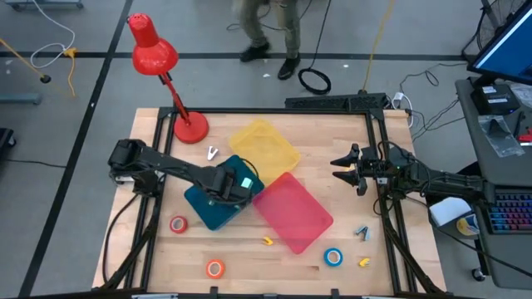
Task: Pick and place Stapler, Stapler remover, tape
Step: Put the green stapler into the blue bin
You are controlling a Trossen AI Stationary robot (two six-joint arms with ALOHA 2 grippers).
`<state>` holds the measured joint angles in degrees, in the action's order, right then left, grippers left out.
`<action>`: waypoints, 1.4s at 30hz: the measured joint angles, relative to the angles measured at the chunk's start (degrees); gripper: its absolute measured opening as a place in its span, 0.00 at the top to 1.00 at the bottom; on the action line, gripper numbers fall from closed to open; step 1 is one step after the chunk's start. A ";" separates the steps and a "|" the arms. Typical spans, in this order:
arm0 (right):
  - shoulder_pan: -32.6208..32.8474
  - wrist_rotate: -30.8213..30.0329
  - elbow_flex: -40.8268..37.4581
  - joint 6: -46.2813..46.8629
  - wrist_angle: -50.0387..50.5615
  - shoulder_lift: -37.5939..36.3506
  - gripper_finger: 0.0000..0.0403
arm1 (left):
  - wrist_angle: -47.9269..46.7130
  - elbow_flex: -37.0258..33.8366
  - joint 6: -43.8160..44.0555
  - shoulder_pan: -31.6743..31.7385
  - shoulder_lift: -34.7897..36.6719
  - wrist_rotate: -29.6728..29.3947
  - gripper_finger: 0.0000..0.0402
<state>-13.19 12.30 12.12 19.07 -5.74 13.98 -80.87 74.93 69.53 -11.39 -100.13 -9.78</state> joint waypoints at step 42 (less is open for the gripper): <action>0.04 0.04 0.00 1.27 0.36 0.00 0.50 | 14.66 -9.59 -9.00 5.58 0.12 5.29 0.81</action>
<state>-13.15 12.34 12.12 20.34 -5.39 13.98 -66.22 65.34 60.53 -5.80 -100.01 -4.49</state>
